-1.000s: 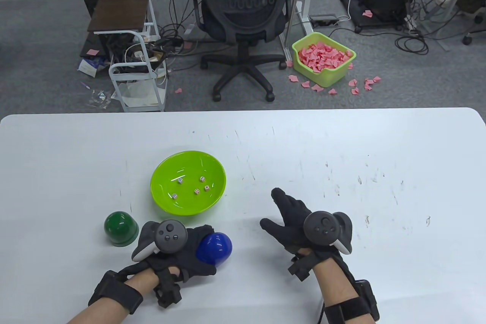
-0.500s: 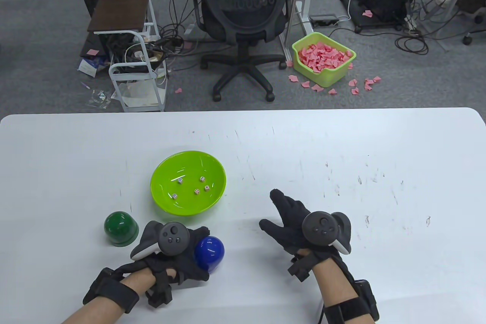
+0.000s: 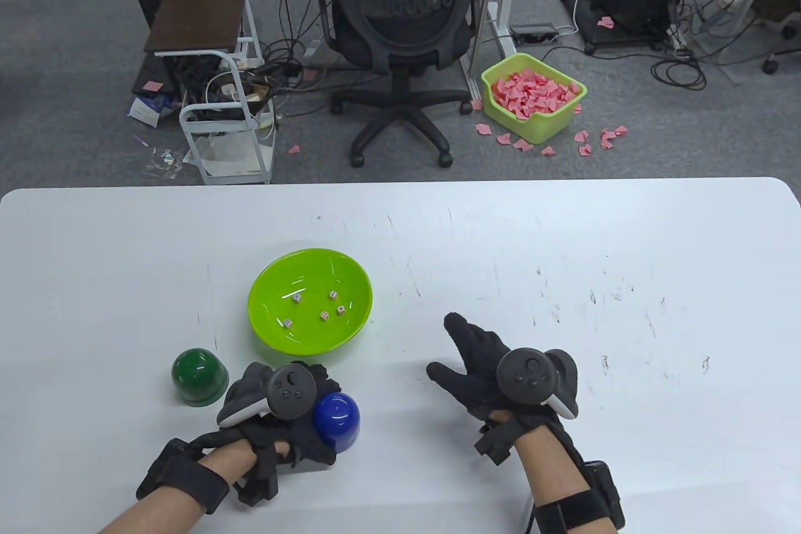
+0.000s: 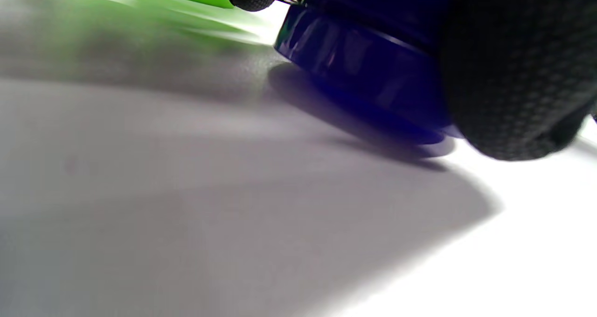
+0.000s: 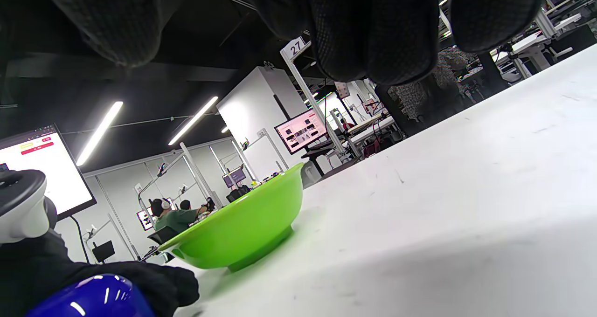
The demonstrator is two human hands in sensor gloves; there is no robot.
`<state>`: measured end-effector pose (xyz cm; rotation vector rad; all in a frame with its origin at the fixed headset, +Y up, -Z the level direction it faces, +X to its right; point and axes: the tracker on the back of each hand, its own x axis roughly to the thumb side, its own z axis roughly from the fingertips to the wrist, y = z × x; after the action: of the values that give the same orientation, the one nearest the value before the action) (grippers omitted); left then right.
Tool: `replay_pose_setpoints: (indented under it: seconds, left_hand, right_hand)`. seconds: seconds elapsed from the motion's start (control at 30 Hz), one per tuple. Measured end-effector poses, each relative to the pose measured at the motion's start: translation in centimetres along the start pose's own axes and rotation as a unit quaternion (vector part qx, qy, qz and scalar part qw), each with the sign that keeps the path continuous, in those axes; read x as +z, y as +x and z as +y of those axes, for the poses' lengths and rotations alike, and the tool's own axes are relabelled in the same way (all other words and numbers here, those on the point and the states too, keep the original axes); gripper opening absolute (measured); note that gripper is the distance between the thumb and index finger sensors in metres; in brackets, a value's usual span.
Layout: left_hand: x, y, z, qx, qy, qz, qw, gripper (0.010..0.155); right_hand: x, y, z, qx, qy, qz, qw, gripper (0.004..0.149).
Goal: Pour dice into bowl
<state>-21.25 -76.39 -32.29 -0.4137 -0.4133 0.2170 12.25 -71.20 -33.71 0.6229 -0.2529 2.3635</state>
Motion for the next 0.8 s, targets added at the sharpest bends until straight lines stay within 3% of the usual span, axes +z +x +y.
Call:
replay_pose_setpoints:
  seconds: [0.23, 0.43, 0.63, 0.8]
  left_hand:
    - [0.3, -0.4, -0.5, 0.018, -0.021, 0.022, 0.999, 0.105]
    - [0.8, -0.5, 0.3, 0.041, -0.046, 0.028, 0.998, 0.107]
    - [2.0, -0.9, 2.6, 0.057, -0.028, 0.033, 0.997, 0.105]
    - [3.4, -1.9, 5.0, 0.068, 0.023, 0.036, 0.997, 0.104]
  right_hand:
    - [0.0, 0.0, 0.1, 0.001, 0.003, 0.002, 1.000, 0.085]
    - [0.0, 0.0, 0.1, 0.000, 0.005, 0.003, 1.000, 0.085]
    - [0.0, 0.0, 0.2, -0.006, 0.010, 0.008, 1.000, 0.085]
    - [0.1, 0.0, 0.3, -0.010, 0.014, 0.011, 1.000, 0.085]
